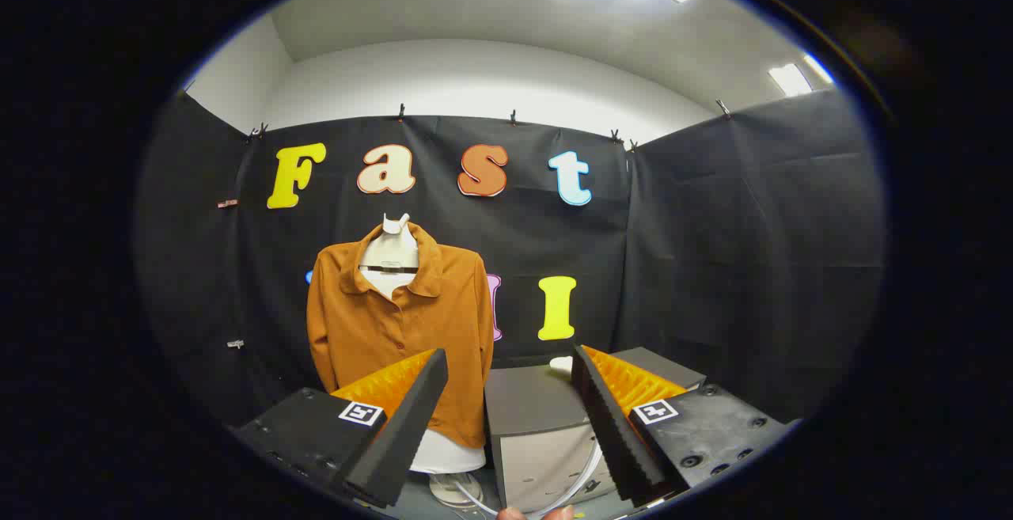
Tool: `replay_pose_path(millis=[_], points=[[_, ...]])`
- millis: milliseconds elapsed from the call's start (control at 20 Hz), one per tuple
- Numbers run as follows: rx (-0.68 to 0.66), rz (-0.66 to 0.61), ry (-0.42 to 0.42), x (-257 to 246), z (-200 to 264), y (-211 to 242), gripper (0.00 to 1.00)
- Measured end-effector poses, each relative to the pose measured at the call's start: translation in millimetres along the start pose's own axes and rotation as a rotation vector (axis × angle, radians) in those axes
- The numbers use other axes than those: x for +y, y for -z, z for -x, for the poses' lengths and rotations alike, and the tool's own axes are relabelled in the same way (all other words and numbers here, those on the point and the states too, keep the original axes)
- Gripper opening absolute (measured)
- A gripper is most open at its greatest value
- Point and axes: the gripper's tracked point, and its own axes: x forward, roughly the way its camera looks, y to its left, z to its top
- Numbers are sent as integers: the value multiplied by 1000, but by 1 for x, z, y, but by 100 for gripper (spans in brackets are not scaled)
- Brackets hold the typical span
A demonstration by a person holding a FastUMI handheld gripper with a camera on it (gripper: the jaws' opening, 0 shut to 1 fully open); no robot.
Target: Iron the clothes twice with a garment steamer, once on the left side and once on the right side.
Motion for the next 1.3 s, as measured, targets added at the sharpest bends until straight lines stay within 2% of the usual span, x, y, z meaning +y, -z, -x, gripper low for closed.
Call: replay_pose_path(millis=[900,1300], points=[[-7,15,2,8,9,-9,99],[93,16,5,-13,-34,21,99]])
